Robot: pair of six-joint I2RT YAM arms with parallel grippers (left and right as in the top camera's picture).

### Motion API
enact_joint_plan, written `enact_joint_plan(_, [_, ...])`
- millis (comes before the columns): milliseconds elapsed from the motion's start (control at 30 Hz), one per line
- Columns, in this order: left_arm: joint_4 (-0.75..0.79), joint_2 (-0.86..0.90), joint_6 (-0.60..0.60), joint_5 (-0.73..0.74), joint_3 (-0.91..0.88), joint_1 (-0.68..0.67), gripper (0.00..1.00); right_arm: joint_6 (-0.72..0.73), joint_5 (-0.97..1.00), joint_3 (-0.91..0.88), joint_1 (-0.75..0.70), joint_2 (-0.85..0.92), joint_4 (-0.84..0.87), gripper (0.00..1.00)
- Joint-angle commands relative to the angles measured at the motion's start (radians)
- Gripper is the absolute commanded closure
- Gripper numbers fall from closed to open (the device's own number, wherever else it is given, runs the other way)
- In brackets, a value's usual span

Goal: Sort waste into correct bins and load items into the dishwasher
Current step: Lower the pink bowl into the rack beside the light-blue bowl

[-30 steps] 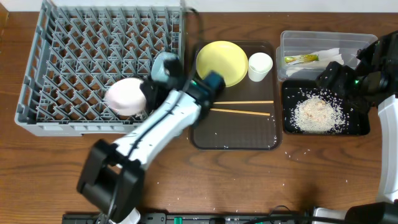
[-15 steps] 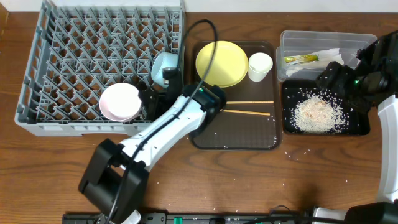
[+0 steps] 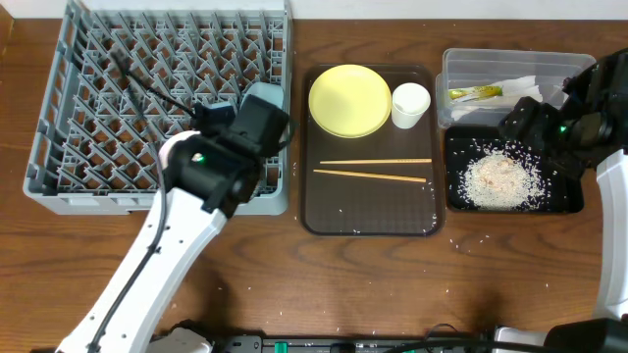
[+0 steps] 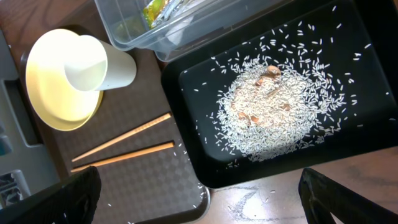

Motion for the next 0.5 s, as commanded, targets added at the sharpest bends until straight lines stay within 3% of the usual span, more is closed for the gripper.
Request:
enact_joint_plan(0, [0.001, -0.018, 0.090, 0.142, 0.016, 0.032, 0.53, -0.001, -0.005, 0.013, 0.000, -0.007, 0.000, 0.01])
enact_joint_plan(200, [0.000, -0.014, 0.098, 0.146, 0.016, 0.074, 0.50, -0.001, -0.005, 0.013, 0.000, -0.007, 0.000, 0.01])
enact_joint_plan(467, [0.009, -0.014, 0.205, 0.307, 0.016, 0.187, 0.49, -0.001, -0.005, 0.013, 0.000, -0.007, 0.000, 0.01])
